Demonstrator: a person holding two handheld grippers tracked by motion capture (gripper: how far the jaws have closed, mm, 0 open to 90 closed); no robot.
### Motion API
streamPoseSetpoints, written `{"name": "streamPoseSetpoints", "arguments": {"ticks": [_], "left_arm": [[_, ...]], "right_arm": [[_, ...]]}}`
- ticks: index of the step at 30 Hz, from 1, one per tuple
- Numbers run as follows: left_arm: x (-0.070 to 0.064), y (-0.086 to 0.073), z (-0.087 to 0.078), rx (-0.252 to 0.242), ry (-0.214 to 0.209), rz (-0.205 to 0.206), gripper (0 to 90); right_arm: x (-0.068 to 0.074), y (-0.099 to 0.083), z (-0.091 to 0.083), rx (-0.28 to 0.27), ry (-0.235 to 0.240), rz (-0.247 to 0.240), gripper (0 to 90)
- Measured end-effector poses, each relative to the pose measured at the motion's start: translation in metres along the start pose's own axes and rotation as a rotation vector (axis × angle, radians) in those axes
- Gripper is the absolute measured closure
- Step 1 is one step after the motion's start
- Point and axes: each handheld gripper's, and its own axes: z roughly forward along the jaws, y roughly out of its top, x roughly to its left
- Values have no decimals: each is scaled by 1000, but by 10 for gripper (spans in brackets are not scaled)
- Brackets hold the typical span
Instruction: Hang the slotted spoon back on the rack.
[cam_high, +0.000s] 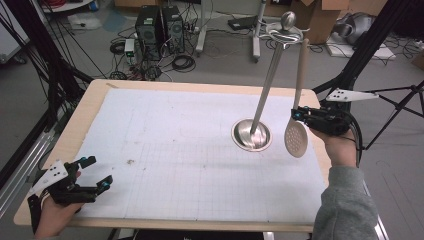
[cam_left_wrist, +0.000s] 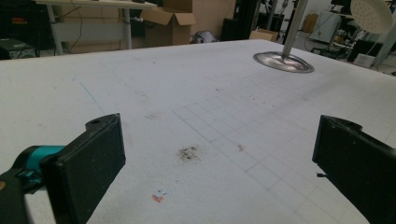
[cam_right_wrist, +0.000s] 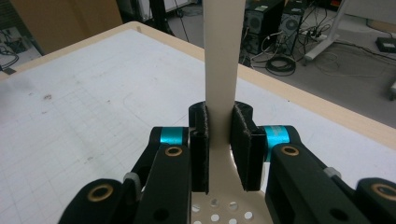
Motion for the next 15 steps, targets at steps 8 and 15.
{"name": "streamPoseSetpoints", "arguments": {"ticks": [8, 15], "left_arm": [[0, 0, -2, -4, 1, -4, 28], [0, 0, -4, -4, 5, -1, 28]], "right_arm": [[2, 2, 9, 7, -15, 0, 780], [3, 3, 17, 8, -5, 10, 780]]}}
